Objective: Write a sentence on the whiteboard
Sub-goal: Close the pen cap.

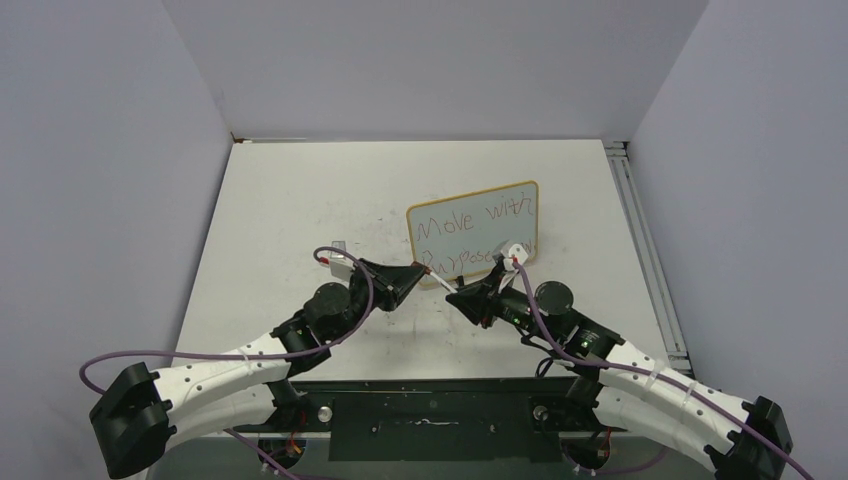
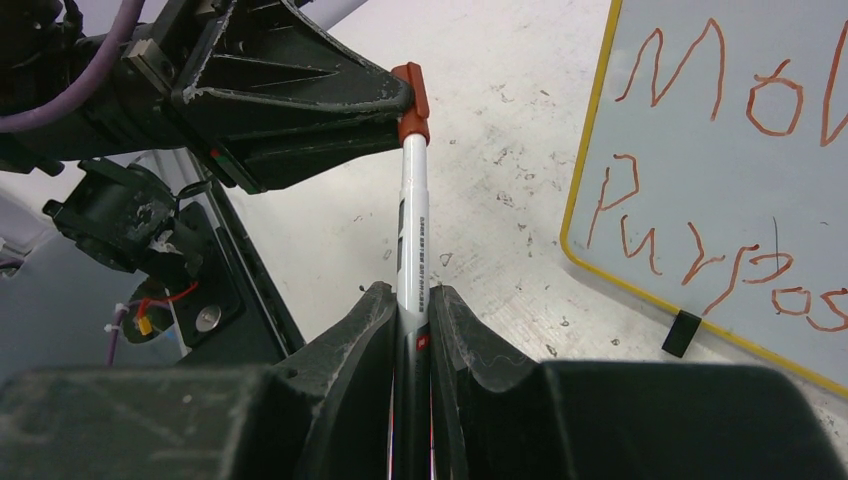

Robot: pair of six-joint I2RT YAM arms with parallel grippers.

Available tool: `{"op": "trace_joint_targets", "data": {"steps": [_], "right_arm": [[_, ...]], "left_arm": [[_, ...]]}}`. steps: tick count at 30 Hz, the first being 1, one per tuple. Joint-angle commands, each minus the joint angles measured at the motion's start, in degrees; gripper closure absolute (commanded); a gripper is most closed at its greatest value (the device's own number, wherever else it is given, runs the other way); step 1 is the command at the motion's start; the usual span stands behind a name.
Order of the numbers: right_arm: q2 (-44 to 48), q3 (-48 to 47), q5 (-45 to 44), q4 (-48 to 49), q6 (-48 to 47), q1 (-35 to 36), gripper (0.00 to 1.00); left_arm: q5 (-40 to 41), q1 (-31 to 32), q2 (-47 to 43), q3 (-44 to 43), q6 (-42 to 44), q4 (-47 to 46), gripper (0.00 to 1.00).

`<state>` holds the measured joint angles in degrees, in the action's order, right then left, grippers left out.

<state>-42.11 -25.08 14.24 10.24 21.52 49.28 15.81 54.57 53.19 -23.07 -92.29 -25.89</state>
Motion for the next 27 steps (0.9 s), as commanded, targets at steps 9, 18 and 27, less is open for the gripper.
{"op": "trace_joint_targets", "data": {"steps": [9,18,27], "right_arm": [[-0.74,-2.75,-0.53,4.99,-0.37,0.33,0.95],[-1.36,-0.93,-2.96,11.68,0.31,0.33,0.95],[1.56,0.76,-7.14,15.51,1.02,0.45,0.95]], "left_arm": [[-7.18,0.72,0.0,-2.52,3.45,-1.37,1.0],[-11.89,0.64,4.35,-6.99,6.78,-2.27,1.0],[-12.31,0.07,4.44,-9.2,9.68,-1.11,1.0]]}}
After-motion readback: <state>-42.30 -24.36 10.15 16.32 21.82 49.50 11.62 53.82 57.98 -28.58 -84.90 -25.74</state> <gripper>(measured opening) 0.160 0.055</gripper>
